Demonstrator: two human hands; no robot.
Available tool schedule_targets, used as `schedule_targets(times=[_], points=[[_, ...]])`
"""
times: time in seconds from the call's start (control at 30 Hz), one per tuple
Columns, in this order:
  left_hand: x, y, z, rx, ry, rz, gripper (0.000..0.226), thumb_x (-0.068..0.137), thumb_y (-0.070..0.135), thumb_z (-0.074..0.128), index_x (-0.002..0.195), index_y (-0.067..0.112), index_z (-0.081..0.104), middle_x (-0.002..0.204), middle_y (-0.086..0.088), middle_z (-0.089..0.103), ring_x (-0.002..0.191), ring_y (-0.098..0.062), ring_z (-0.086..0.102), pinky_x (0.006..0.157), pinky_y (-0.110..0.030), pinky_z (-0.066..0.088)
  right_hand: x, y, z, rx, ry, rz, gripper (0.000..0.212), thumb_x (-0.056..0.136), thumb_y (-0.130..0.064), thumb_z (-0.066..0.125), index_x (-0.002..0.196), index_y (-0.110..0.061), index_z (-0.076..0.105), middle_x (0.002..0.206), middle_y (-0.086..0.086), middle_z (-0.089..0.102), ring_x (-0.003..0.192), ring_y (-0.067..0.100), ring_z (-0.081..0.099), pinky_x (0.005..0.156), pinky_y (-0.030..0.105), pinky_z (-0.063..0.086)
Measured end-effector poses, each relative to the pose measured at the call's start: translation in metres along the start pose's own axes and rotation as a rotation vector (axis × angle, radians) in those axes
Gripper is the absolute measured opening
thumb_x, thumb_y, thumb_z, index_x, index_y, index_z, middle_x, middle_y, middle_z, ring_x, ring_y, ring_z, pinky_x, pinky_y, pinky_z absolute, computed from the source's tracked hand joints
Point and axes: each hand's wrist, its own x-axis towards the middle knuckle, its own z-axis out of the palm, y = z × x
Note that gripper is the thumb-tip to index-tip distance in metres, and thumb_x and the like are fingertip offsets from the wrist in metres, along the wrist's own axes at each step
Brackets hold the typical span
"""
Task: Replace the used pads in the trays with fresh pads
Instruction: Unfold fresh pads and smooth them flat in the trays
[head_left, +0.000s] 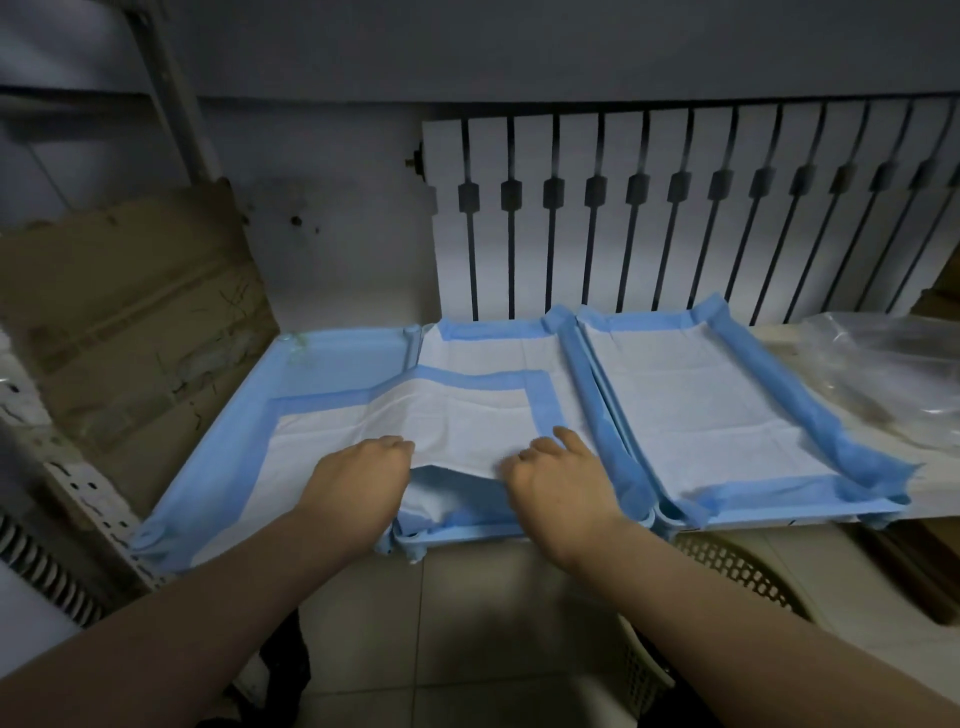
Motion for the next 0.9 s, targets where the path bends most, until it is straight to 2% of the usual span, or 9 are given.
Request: schedule_targets(times=[0.17, 0.2, 0.27, 0.33, 0.43, 0.53, 0.67, 0.73, 0.9], points=[[-0.002, -0.016, 0.000, -0.054, 0.008, -0.016, 0.027, 0.090, 0.013, 0.050, 0.115, 0.021, 0.053, 0.112, 0.003, 0.060, 0.099, -0.018, 0.061, 0.081, -0.033, 0.050, -0.008, 0.026, -0.012, -0.006, -0.011, 0.143, 0.043, 0.024, -0.007, 0.088, 0.053, -0.016, 0.057, 0.046, 0.003, 0.056, 0.041, 0.023, 0.057, 0.058, 0.028, 0.050], [-0.003, -0.016, 0.000, -0.054, 0.010, -0.023, 0.025, 0.091, 0.013, 0.048, 0.113, 0.022, 0.054, 0.109, 0.002, 0.061, 0.097, -0.019, 0.062, 0.079, -0.033, 0.050, -0.011, 0.030, -0.020, -0.003, -0.050, 0.171, 0.037, 0.039, -0.010, 0.088, 0.063, -0.014, 0.061, 0.057, 0.005, 0.062, 0.051, 0.025, 0.062, 0.060, 0.028, 0.049], [-0.005, -0.019, 0.002, -0.067, -0.004, -0.053, 0.026, 0.093, 0.014, 0.044, 0.115, 0.023, 0.055, 0.107, 0.001, 0.063, 0.096, -0.020, 0.062, 0.075, -0.031, 0.048, -0.008, 0.036, -0.025, 0.036, -0.040, 0.198, 0.011, 0.084, -0.011, 0.063, 0.095, -0.014, 0.062, 0.096, 0.005, 0.065, 0.086, 0.028, 0.066, 0.069, 0.029, 0.042], [-0.006, -0.025, -0.002, -0.099, -0.018, -0.081, 0.026, 0.095, 0.015, 0.042, 0.115, 0.025, 0.055, 0.105, 0.000, 0.064, 0.095, -0.021, 0.062, 0.073, -0.030, 0.046, -0.003, 0.040, -0.032, 0.190, -0.016, 0.295, 0.015, 0.096, -0.013, 0.046, 0.101, -0.015, 0.060, 0.104, 0.004, 0.061, 0.094, 0.030, 0.064, 0.068, 0.029, 0.039], [-0.009, -0.043, -0.016, -0.149, 0.023, -0.098, 0.022, 0.095, 0.021, 0.043, 0.109, 0.026, 0.059, 0.096, 0.000, 0.065, 0.088, -0.023, 0.062, 0.074, -0.034, 0.051, 0.011, 0.042, -0.049, 0.490, 0.123, 0.411, 0.023, 0.098, -0.018, 0.041, 0.087, -0.018, 0.061, 0.087, 0.008, 0.064, 0.077, 0.033, 0.067, 0.067, 0.033, 0.053], [-0.016, -0.060, -0.047, -0.209, 0.084, -0.135, 0.020, 0.096, 0.023, 0.044, 0.098, 0.023, 0.064, 0.089, -0.002, 0.064, 0.082, -0.026, 0.061, 0.071, -0.037, 0.050, 0.022, 0.042, -0.073, 0.681, 0.253, 0.446, 0.028, 0.099, -0.022, 0.039, 0.093, -0.018, 0.066, 0.075, 0.008, 0.067, 0.063, 0.029, 0.067, 0.065, 0.042, 0.058], [-0.035, -0.078, -0.100, -0.247, 0.206, -0.159, 0.020, 0.093, 0.022, 0.052, 0.077, 0.018, 0.064, 0.087, -0.011, 0.066, 0.089, -0.035, 0.062, 0.066, -0.036, 0.042, 0.026, 0.041, -0.115, 0.583, 0.471, 0.378, 0.027, 0.099, -0.025, 0.045, 0.099, -0.024, 0.072, 0.069, 0.003, 0.064, 0.063, 0.026, 0.062, 0.057, 0.034, 0.050], [-0.046, -0.095, -0.120, -0.265, 0.273, -0.195, 0.015, 0.088, 0.023, 0.059, 0.078, 0.017, 0.070, 0.085, -0.010, 0.069, 0.088, -0.033, 0.065, 0.066, -0.036, 0.045, 0.027, 0.043, -0.135, 0.546, 0.533, 0.362, 0.027, 0.098, -0.025, 0.047, 0.099, -0.019, 0.073, 0.070, 0.008, 0.066, 0.064, 0.030, 0.060, 0.057, 0.036, 0.049], [-0.073, -0.130, -0.163, -0.555, 0.420, -0.326, 0.002, 0.076, 0.025, 0.078, 0.078, 0.024, 0.079, 0.074, -0.006, 0.073, 0.072, -0.020, 0.066, 0.063, -0.030, 0.048, 0.027, 0.053, -0.169, 0.435, 0.561, 0.344, 0.026, 0.096, -0.021, 0.050, 0.092, -0.021, 0.076, 0.077, 0.012, 0.069, 0.087, 0.037, 0.059, 0.078, 0.038, 0.043]])
